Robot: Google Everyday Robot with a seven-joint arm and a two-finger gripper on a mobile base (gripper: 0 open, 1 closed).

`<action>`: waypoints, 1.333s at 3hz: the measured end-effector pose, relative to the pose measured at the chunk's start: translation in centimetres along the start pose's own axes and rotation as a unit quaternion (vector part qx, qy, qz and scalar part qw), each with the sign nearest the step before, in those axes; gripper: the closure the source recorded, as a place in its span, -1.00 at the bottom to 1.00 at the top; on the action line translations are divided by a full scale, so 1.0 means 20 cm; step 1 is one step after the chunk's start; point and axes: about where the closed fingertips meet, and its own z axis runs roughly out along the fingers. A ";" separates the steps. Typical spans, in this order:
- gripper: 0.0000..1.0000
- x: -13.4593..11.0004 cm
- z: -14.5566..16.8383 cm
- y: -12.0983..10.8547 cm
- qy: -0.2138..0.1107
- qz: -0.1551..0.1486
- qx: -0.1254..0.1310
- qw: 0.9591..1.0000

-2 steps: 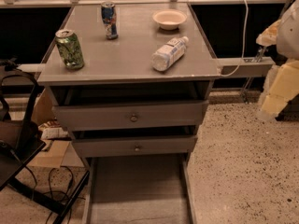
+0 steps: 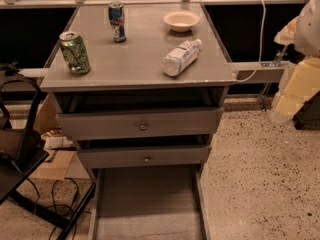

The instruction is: Place blue plastic bottle into bottom drawer

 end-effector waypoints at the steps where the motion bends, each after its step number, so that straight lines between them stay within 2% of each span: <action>1: -1.00 -0.04 -0.01 -0.07 -0.022 0.058 0.002 0.998; 2: -1.00 -0.11 -0.04 -0.13 -0.043 0.140 0.017 0.989; 3: -1.00 -0.20 -0.01 -0.21 -0.046 0.234 0.056 0.970; 4: -1.00 -0.20 0.07 -0.25 -0.057 0.314 0.078 0.944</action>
Offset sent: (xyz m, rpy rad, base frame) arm 0.0442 0.0179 0.0316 0.3565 0.0259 -0.7482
